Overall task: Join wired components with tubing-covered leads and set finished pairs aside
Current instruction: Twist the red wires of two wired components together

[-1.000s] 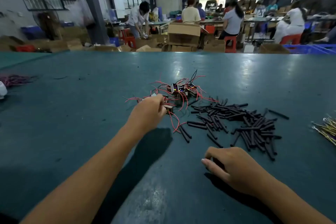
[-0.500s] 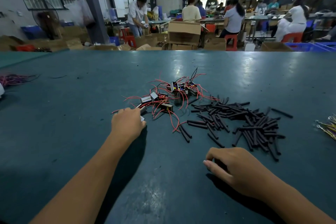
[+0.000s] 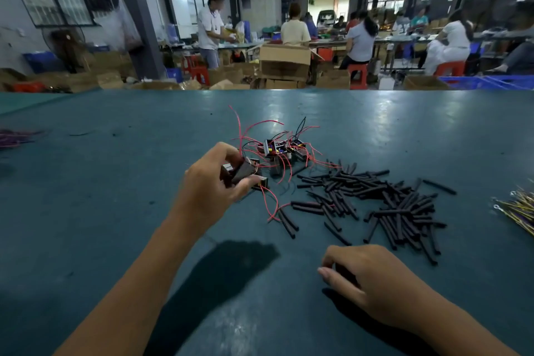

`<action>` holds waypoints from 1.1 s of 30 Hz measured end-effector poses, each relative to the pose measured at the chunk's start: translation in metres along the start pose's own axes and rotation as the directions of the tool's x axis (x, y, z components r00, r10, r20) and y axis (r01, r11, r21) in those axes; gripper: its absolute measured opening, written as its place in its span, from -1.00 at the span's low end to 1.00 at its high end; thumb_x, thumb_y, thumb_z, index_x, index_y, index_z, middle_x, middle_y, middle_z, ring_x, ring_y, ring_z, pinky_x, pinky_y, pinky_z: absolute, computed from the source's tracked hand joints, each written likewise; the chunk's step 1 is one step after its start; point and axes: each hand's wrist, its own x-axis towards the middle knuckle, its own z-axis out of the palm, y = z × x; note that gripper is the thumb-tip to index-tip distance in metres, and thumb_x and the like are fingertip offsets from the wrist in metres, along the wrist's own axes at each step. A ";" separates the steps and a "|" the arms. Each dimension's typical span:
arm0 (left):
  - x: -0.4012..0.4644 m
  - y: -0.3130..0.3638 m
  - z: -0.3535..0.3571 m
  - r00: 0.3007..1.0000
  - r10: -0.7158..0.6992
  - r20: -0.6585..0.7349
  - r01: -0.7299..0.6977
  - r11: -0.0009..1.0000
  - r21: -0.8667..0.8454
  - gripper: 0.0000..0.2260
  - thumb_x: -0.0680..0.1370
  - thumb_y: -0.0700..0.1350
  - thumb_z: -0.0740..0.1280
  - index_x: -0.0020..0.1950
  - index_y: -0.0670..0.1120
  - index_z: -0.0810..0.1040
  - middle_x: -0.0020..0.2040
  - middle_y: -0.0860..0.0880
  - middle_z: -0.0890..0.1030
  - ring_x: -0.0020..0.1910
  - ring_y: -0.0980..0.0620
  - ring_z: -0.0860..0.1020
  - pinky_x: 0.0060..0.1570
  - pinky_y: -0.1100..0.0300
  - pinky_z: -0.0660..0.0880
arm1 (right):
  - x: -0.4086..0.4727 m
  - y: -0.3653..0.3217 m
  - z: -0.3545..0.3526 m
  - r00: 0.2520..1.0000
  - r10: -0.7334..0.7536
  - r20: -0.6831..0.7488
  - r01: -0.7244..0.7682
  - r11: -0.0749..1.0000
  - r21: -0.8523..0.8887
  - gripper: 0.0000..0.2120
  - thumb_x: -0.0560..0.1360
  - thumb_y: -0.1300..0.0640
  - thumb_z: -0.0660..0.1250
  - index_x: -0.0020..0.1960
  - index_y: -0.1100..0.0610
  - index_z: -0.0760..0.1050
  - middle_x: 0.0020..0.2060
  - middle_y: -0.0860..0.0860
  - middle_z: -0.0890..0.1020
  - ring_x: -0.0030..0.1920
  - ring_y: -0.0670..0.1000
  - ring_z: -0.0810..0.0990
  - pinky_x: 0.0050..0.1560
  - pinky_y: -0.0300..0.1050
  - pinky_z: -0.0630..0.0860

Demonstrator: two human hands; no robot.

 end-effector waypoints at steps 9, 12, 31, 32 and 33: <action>-0.029 0.037 0.029 0.592 0.263 0.762 -0.257 0.958 -0.130 -0.70 0.46 0.12 0.50 0.06 0.04 0.52 -0.09 0.23 0.44 -0.13 0.40 0.41 -0.14 0.50 0.30 | -0.003 0.005 -0.016 0.915 0.185 -0.358 -0.068 0.946 0.317 -0.71 0.55 -0.20 0.26 -0.22 -0.03 0.50 -0.48 -0.13 0.49 -0.47 -0.17 0.42 -0.39 -0.36 0.29; -0.034 0.038 0.030 0.470 0.239 0.850 -0.233 0.962 -0.142 -0.83 0.59 0.05 0.38 0.12 0.03 0.60 -0.03 0.16 0.54 -0.14 0.23 0.50 -0.10 0.41 0.40 | -0.006 0.009 -0.026 0.868 0.232 -0.440 -0.077 0.937 0.342 -0.67 0.52 -0.20 0.24 -0.30 -0.02 0.48 -0.52 -0.08 0.47 -0.51 -0.15 0.38 -0.42 -0.34 0.27; 0.004 -0.014 -0.022 0.925 0.010 0.381 0.007 0.999 -0.042 -0.83 0.64 -0.13 0.31 -0.16 0.03 0.52 -0.25 0.04 0.59 -0.24 0.00 0.52 -0.17 0.12 0.45 | 0.019 -0.035 0.011 0.989 -0.021 -0.144 -0.041 0.910 -0.413 -0.45 0.61 -0.12 0.08 0.44 0.21 0.42 0.33 0.06 0.56 0.45 0.11 0.42 0.50 0.16 0.28; 0.004 -0.020 -0.023 0.885 -0.016 0.466 0.030 0.999 -0.021 -0.87 0.63 -0.07 0.32 -0.12 0.05 0.53 -0.21 0.06 0.61 -0.20 0.04 0.54 -0.13 0.14 0.46 | 0.021 -0.033 0.013 0.995 0.036 -0.090 -0.070 0.905 -0.420 -0.41 0.62 -0.14 0.03 0.50 0.20 0.35 0.38 0.06 0.52 0.50 0.11 0.35 0.53 0.18 0.20; 0.003 -0.027 -0.024 0.831 -0.044 0.554 0.050 0.999 0.004 -0.92 0.61 0.01 0.31 -0.06 0.06 0.56 -0.13 0.09 0.63 -0.14 0.09 0.57 -0.06 0.17 0.48 | 0.023 -0.031 0.015 0.996 0.077 -0.049 -0.090 0.901 -0.425 -0.39 0.63 -0.15 0.00 0.54 0.19 0.29 0.42 0.05 0.48 0.53 0.10 0.30 0.55 0.18 0.13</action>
